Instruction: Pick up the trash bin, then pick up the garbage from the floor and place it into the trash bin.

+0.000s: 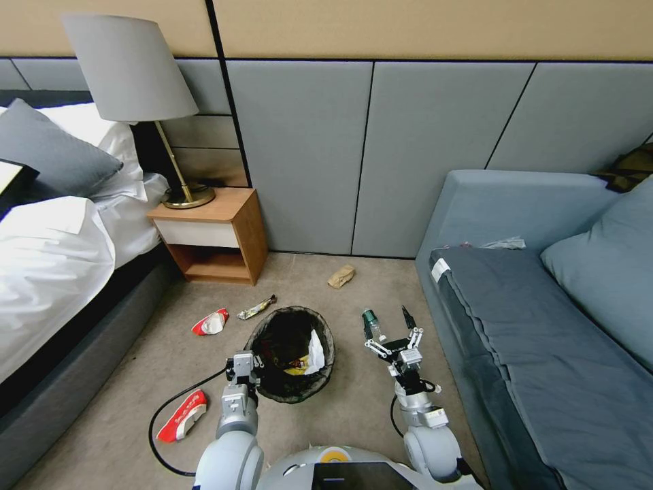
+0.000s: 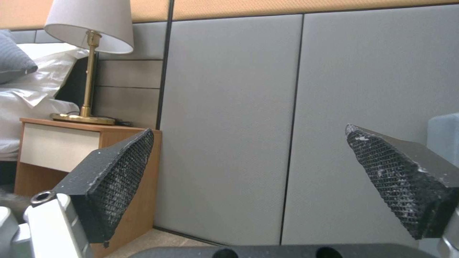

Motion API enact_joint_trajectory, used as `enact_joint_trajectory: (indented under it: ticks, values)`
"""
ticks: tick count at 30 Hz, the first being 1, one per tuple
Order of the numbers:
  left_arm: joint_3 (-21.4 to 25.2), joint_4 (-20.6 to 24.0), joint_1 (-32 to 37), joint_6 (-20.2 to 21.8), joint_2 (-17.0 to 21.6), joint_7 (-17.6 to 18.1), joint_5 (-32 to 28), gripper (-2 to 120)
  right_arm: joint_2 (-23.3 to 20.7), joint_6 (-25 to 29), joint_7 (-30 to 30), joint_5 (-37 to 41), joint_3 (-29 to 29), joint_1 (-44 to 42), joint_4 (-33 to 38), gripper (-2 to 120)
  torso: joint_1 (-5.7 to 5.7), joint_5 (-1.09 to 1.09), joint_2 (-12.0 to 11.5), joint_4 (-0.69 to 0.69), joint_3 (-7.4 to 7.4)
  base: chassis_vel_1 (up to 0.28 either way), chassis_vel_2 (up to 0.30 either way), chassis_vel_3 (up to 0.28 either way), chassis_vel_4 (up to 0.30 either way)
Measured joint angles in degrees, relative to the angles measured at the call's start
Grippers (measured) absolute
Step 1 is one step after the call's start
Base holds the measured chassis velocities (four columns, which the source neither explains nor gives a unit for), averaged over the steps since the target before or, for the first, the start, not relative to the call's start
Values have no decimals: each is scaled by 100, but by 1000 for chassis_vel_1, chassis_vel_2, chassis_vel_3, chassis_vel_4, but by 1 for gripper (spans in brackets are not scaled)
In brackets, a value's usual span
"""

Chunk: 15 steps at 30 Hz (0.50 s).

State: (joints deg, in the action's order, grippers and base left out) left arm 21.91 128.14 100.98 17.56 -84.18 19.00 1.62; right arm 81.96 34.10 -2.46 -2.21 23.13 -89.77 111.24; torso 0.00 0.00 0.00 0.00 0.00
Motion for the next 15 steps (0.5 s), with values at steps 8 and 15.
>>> enact_joint_trajectory:
  ticks: [8,15]
  values:
    - [-11,42,51,0,7,-1,38,0,-95,-880,401,81,-65,645,-323,100,0,0,0,1,0,0,0,0,0]
    - [-11,53,76,-1,5,-4,69,0,-163,-1914,563,503,-247,1258,-780,100,0,0,0,0,0,0,0,0,0]
